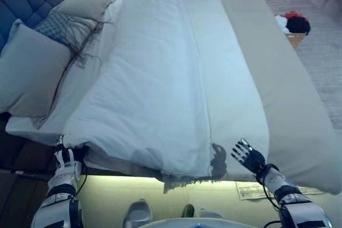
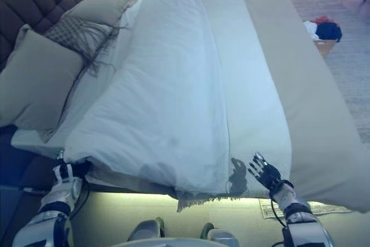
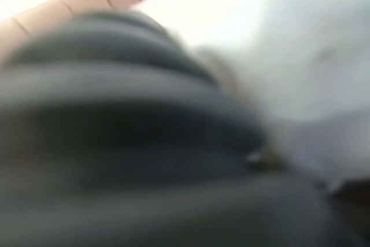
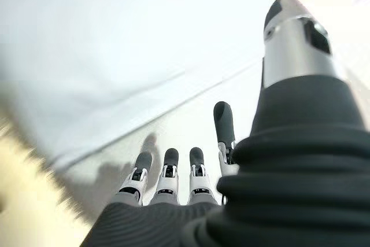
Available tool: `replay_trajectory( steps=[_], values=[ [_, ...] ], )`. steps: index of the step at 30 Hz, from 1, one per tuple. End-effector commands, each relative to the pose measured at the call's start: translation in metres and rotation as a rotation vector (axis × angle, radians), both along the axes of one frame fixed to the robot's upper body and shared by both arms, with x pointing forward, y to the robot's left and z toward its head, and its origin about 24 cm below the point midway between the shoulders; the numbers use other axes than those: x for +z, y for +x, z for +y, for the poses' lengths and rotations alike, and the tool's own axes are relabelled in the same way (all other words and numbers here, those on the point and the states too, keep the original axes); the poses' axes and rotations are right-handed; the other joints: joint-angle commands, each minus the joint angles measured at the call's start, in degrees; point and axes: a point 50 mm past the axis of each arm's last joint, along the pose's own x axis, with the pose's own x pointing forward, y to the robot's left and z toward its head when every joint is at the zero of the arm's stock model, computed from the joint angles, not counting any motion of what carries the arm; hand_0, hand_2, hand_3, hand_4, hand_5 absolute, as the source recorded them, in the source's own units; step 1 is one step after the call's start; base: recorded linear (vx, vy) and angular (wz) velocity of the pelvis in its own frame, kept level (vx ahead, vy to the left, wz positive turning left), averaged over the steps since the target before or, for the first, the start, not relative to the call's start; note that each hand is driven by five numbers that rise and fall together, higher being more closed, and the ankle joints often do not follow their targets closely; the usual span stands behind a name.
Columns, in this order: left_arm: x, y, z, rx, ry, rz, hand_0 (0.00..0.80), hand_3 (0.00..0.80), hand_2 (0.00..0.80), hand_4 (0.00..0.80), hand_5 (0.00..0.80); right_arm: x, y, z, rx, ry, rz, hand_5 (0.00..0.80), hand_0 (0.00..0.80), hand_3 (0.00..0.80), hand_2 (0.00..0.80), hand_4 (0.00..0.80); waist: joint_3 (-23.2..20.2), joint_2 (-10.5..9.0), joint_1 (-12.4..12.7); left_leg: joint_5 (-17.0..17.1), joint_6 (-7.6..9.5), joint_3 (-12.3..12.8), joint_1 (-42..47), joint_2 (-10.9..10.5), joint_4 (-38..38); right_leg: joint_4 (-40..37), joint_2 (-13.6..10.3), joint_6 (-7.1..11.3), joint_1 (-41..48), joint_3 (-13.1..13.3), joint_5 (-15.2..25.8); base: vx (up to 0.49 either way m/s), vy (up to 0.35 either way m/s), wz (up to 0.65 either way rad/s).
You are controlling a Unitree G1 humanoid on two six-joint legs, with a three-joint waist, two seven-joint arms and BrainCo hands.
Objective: Make the bed neatly
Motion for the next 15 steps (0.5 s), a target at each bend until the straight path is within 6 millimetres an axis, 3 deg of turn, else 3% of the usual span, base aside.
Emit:
replay_trajectory(
  steps=[1, 4, 7, 12, 15],
  values=[
    [0.066, -0.021, 0.083, 0.207, 0.235, -0.155, 0.8, 0.8, 0.8, 0.8, 0.8, -0.016, -0.043, -0.013, -0.001, 0.016, 0.217, 0.0, 0.0, 0.0, 0.0, 0.0, -5.78, 4.21, 2.71, -8.5, 4.16, 0.12, 5.73, -0.88, -6.89, 7.67, -6.57, 7.44, -4.11, 6.7, -1.86, -0.108, 0.311, 0.21],
    [0.067, -0.018, 0.083, 0.198, 0.24, -0.153, 0.8, 0.8, 0.8, 0.8, 0.8, -0.023, -0.068, -0.02, -0.114, 0.036, 0.284, 0.0, 0.0, 0.0, 0.0, 0.0, -5.67, 4.69, 2.01, -10.04, 5.05, 0.32, 7.4, -2.87, -9.35, 6.41, -8.37, 9.86, -4.06, 7.56, 0.72, -0.101, 0.304, 0.2],
    [0.078, -0.022, 0.095, 0.219, 0.252, -0.147, 0.8, 0.8, 0.8, 0.8, 0.8, -0.028, -0.079, -0.018, -0.208, 0.07, 0.269, 0.0, 0.0, 0.0, 0.0, 0.0, -5.7, 5.14, 1.41, -10.51, 6.45, 1.13, 8.61, -4.46, -11.32, 4.75, -10.41, 12.09, -4.46, 7.84, 3.52, -0.103, 0.293, 0.05],
    [0.094, -0.035, 0.115, 0.263, 0.262, -0.132, 0.8, 0.8, 0.8, 0.8, 0.8, -0.033, -0.093, -0.019, -0.249, 0.043, 0.254, 0.0, 0.0, 0.0, 0.0, 0.0, -6.02, 4.98, 0.79, -12.0, 8.63, 2.74, 8.87, -7.23, -12.27, 1.73, -14.03, 14.2, -7.16, 8.91, 9.89, -0.077, 0.223, 0.0],
    [0.095, -0.039, 0.118, 0.281, 0.26, -0.119, 0.8, 0.8, 0.8, 0.8, 0.8, -0.032, -0.093, -0.023, -0.278, 0.025, 0.241, 0.0, 0.0, 0.0, 0.0, 0.0, -6.12, 4.64, 1.07, -12.17, 9.43, 3.36, 8.65, -8.16, -12.59, 2.79, -14.38, 14.47, -8.54, 9.27, 11.37, -0.055, 0.148, -0.06]
  ],
)
